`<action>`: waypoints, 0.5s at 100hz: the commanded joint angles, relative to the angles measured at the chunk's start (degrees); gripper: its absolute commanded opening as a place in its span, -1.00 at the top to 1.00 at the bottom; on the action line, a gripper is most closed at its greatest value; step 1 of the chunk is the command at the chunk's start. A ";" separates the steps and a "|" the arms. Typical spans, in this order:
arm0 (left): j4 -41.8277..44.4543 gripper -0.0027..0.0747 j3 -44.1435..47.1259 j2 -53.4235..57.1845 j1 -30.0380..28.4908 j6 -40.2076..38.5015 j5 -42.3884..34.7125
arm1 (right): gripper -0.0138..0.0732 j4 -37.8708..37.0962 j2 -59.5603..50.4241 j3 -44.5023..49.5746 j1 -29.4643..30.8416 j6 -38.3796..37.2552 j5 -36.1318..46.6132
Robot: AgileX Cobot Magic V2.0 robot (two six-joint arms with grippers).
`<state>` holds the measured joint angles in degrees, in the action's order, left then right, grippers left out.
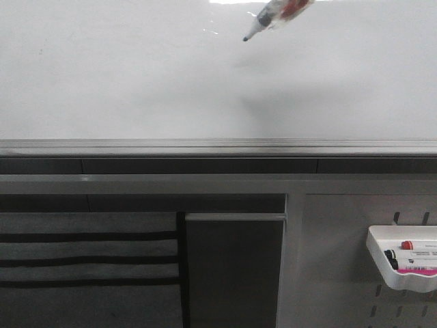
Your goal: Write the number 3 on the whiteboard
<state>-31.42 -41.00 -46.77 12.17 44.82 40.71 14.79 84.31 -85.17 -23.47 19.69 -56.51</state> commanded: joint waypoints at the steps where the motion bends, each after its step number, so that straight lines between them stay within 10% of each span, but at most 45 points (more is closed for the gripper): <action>1: -2.17 -0.14 -1.56 -0.94 0.61 0.00 -3.47 | 0.59 1.83 1.73 -6.26 -0.12 2.03 -1.10; 50: -2.20 -0.14 -1.56 -1.28 0.61 0.00 -3.49 | 0.59 25.69 12.78 -19.34 10.13 17.80 -18.24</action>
<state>-31.42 -41.00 -48.16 12.17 44.92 40.51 31.52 99.46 -102.86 -15.63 31.60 -70.85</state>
